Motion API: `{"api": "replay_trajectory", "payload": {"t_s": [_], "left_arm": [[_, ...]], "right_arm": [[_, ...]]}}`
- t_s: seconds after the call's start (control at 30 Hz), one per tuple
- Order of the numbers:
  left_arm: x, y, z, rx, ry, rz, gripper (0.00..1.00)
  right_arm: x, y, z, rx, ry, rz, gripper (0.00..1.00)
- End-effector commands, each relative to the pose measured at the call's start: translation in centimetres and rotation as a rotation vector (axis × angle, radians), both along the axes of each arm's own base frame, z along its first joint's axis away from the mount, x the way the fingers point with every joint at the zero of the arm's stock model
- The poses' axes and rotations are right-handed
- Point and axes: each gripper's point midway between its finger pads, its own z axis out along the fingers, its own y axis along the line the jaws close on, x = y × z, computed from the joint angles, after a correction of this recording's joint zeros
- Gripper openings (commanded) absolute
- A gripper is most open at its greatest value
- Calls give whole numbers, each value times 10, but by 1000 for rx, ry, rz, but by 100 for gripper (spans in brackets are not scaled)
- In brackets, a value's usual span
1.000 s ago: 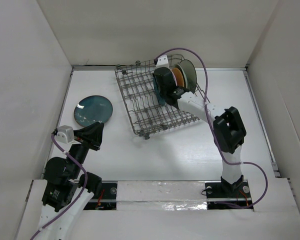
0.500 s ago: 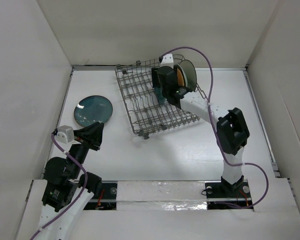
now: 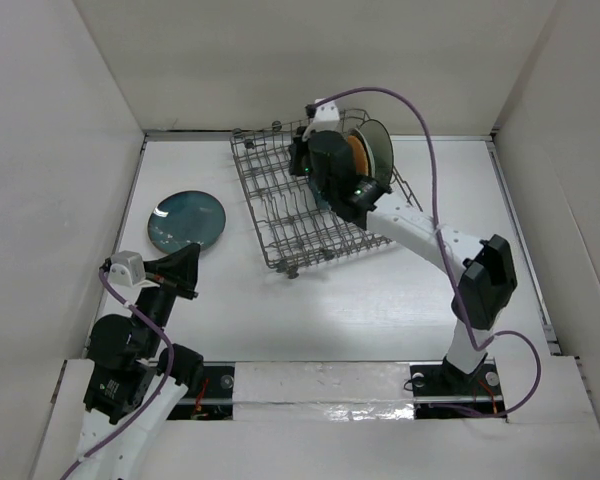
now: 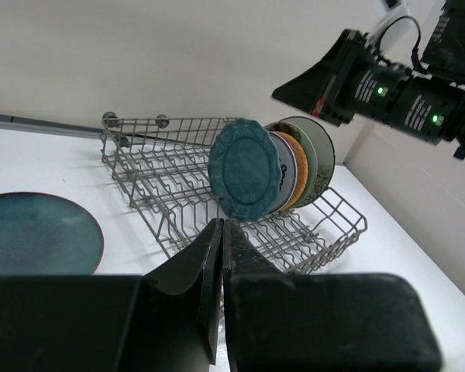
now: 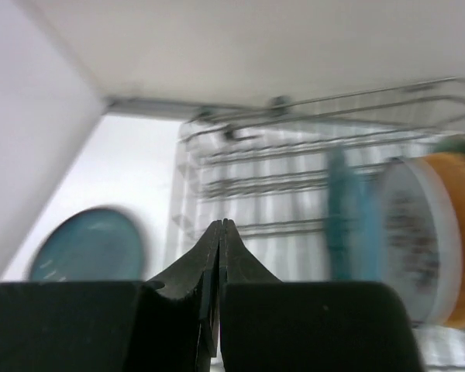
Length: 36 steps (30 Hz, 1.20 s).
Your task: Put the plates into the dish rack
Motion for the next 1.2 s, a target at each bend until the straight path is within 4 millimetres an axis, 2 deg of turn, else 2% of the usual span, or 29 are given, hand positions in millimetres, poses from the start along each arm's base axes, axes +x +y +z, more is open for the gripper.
{"api": "replay_trajectory", "payload": {"t_s": [0.0,0.03,0.1,0.13,0.17,0.23,0.27,0.33,0.37,0.4,0.43,0.5,0.6,0.67,0.7,0.73,0.77,0.8,0.83,0.87,0.93,0.97,1.03,1.07,1.1,1.13,1.17], "left_arm": [[-4,11,18,-52,-51,44,0],[-6,13,19,-59,-57,51,0],[-7,19,21,-70,-68,78,0],[-9,22,24,-76,-84,87,0],[-10,24,25,-79,-92,97,0],[-12,26,28,-92,-100,103,0],[-12,26,28,-93,-102,105,0],[-13,29,28,-101,-104,114,0],[-14,30,30,-104,-108,117,0],[-14,31,30,-109,-108,124,0],[-15,32,30,-111,-109,126,0],[-14,35,29,-117,-105,145,0],[-12,40,26,-126,-87,171,1],[-11,41,25,-138,-78,183,4],[-8,43,23,-143,-66,198,9],[-2,42,15,-132,-25,208,10],[0,42,17,-143,-12,212,11],[6,42,12,-140,18,225,12],[9,42,12,-145,27,230,14],[11,41,12,-149,35,232,15],[23,37,6,-153,85,243,22],[26,36,7,-159,96,244,24],[40,28,2,-161,142,235,26],[44,25,4,-170,150,226,27],[49,21,1,-174,167,219,28],[59,14,-3,-194,199,213,29],[64,11,-7,-206,216,208,29]], "right_arm": [[-32,71,-11,89,55,185,0],[-41,93,-21,110,84,217,0],[-50,114,-34,139,130,251,0],[-57,131,-52,165,181,273,0],[-61,140,-54,191,194,286,0],[-70,158,-69,237,252,308,0],[-77,172,-86,236,286,326,0],[-86,187,-101,261,336,334,0],[-93,197,-119,247,367,340,0],[-90,200,-121,260,369,328,0],[-96,208,-126,272,390,332,0],[-97,218,-139,267,397,320,0],[-103,224,-167,214,441,282,7],[-106,227,-166,214,435,277,11],[-105,227,-166,215,427,278,12],[-111,228,-151,214,392,302,14],[-118,228,-148,208,367,311,18],[-121,226,-115,228,287,319,19],[-119,221,-123,189,278,305,20],[-121,211,-101,206,236,307,22],[-131,204,-78,195,183,345,24],[-139,191,-59,213,157,364,24],[-152,179,-44,194,126,418,24],[-162,173,-33,199,100,443,23],[-179,157,-24,190,83,469,20],[-187,149,-20,172,63,482,15],[-195,140,-18,169,54,486,3]]}}
